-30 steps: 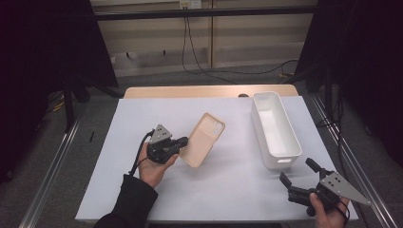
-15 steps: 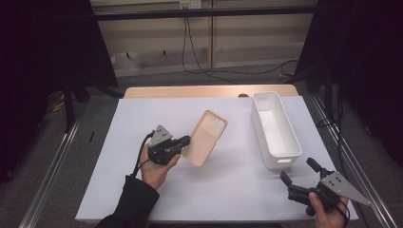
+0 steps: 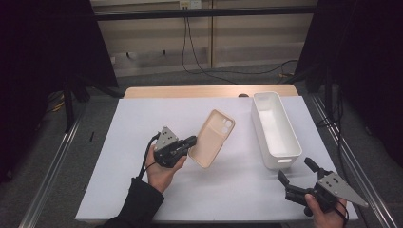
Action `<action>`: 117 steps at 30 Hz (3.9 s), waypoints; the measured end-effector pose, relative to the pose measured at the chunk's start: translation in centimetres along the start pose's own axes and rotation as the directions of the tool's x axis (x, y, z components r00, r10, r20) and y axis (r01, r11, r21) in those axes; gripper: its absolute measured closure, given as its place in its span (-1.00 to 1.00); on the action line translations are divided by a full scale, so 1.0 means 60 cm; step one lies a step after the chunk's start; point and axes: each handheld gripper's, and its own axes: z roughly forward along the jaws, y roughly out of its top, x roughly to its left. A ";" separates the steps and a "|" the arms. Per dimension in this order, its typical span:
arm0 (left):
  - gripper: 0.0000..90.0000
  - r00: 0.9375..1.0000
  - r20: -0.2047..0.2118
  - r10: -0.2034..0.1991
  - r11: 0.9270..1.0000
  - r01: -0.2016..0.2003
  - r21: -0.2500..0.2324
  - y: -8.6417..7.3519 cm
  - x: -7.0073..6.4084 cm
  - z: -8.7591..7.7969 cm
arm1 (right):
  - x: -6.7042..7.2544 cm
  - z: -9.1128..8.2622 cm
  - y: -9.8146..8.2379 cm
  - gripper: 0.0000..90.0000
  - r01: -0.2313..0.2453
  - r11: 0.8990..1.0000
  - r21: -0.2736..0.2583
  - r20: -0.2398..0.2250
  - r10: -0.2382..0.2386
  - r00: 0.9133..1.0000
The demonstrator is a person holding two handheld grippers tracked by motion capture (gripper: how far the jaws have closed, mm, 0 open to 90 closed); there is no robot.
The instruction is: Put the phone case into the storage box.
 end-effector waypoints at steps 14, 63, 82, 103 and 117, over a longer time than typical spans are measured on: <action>0.95 1.000 0.013 -0.006 1.000 0.006 -0.012 0.005 -0.010 0.010 | 0.016 0.016 0.022 -1.00 -0.024 1.000 -0.012 -0.025 0.024 0.999; 0.95 0.999 0.005 0.037 0.999 -0.037 -0.019 0.001 -0.053 0.038 | 0.109 0.161 0.106 -0.75 -0.007 1.000 0.025 -0.151 0.011 0.988; 0.95 0.999 0.002 0.041 0.999 -0.041 -0.029 -0.002 -0.057 0.042 | 0.108 0.184 0.109 -0.27 -0.039 0.999 0.034 -0.115 0.043 0.992; 0.95 0.999 0.003 0.047 0.999 -0.047 -0.026 -0.007 -0.060 0.047 | 0.104 0.190 0.096 0.46 -0.107 0.992 0.063 -0.112 0.114 0.987; 0.94 0.999 0.015 0.046 0.999 -0.046 -0.016 -0.009 -0.059 0.051 | 0.096 0.192 0.093 0.58 -0.139 0.987 0.078 -0.123 0.148 0.981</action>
